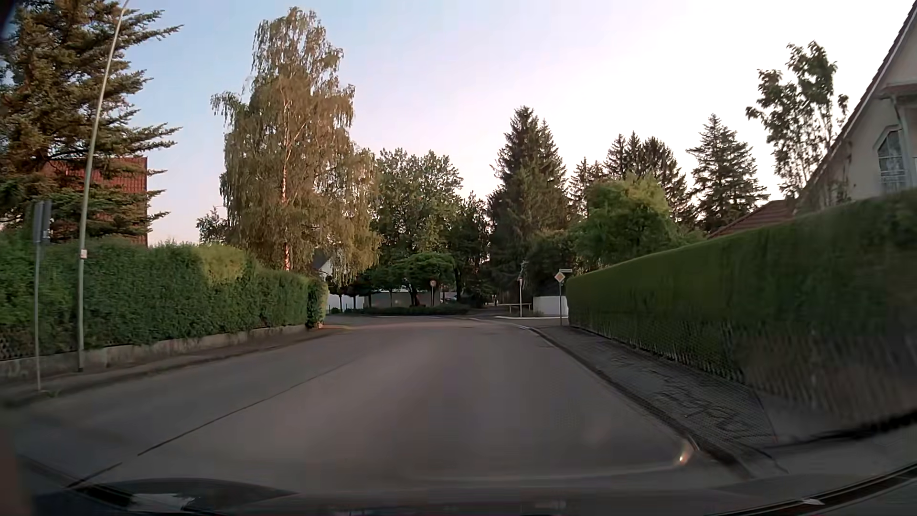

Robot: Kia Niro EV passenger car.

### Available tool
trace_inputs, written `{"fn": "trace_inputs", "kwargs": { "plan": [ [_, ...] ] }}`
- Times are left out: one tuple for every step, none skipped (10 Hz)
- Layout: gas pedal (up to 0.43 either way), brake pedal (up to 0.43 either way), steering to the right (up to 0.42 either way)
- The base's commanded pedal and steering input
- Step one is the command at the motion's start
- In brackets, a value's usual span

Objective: Follow the waypoints while adhering to traffic rules and regulations

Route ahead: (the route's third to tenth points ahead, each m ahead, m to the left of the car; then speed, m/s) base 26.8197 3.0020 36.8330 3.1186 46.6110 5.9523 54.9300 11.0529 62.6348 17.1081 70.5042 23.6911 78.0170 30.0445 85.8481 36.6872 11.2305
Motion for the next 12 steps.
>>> {"fn": "trace_inputs", "kwargs": {
  "plan": [
    [0.098, 0.018, 0.001],
    [0.098, 0.012, 0.001],
    [0.098, 0.018, 0.001],
    [0.098, 0.012, 0.001],
    [0.098, 0.018, 0.000],
    [0.098, 0.018, 0.000],
    [0.098, 0.018, 0.000],
    [0.110, 0.018, 0.000],
    [0.110, 0.018, -0.005],
    [0.110, 0.018, -0.007],
    [0.110, 0.018, -0.010],
    [0.110, 0.018, -0.012]
  ]
}}
